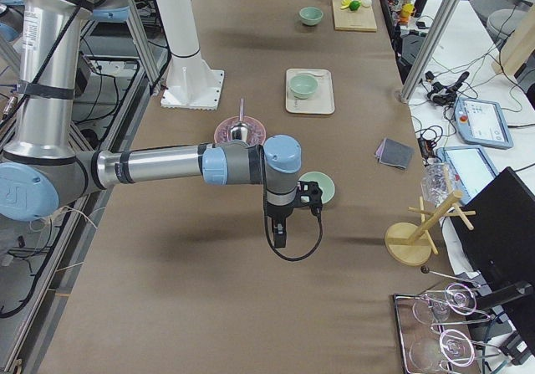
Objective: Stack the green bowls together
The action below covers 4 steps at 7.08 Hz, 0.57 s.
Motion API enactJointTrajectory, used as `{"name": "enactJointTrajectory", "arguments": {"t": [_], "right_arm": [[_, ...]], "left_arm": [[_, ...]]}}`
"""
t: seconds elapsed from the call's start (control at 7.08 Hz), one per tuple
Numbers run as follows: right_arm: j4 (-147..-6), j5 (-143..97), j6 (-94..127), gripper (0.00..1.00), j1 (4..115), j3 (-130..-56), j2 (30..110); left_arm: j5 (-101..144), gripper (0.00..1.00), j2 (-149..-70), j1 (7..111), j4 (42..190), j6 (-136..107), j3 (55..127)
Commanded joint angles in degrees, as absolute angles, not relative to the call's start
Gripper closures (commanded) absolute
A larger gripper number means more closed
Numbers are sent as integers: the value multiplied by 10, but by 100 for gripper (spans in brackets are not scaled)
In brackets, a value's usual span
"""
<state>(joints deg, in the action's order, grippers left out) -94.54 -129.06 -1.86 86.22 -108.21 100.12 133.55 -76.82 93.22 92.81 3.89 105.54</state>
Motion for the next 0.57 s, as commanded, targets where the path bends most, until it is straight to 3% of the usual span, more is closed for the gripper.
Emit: {"name": "enactJointTrajectory", "arguments": {"t": [0.0, 0.42], "right_arm": [[-884, -1326, -19, 0, 862, -1079, 998], [-763, -1329, 18, 0, 861, -1079, 982]], "left_arm": [[1337, 1, -782, 933, 957, 39, 1051], [1332, 1, -780, 936, 1172, 35, 1037]]}}
